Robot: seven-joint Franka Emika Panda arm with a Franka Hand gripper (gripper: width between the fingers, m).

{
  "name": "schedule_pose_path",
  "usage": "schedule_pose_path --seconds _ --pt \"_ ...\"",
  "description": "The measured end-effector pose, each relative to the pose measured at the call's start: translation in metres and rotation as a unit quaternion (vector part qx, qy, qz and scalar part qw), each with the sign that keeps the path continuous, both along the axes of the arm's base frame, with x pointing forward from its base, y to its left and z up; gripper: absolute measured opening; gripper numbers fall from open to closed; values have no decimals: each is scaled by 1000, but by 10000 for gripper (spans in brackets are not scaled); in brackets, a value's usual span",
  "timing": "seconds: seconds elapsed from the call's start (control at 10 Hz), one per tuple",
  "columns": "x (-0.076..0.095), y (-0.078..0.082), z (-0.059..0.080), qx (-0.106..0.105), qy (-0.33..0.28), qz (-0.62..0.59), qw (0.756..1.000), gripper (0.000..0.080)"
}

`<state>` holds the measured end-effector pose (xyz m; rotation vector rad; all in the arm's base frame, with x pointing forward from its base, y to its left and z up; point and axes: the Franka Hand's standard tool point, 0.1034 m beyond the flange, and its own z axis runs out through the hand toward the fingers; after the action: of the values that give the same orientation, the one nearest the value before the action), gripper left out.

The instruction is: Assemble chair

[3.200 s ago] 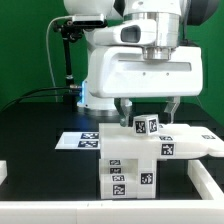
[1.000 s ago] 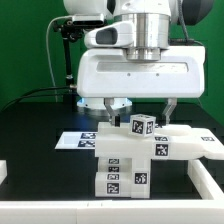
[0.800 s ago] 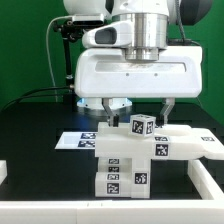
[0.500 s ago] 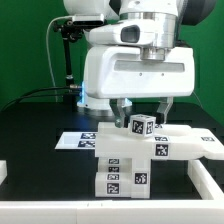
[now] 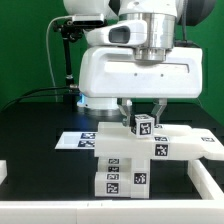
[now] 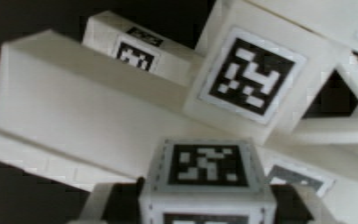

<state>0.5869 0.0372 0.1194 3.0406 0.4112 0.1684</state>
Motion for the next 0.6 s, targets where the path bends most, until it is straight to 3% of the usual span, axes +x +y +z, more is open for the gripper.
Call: schedule_pose_path --seconds 0.5,0.6 --pt "0 1 0 19 -7 -143 989 284" --pt "0 2 -1 29 -11 -214 976 284"
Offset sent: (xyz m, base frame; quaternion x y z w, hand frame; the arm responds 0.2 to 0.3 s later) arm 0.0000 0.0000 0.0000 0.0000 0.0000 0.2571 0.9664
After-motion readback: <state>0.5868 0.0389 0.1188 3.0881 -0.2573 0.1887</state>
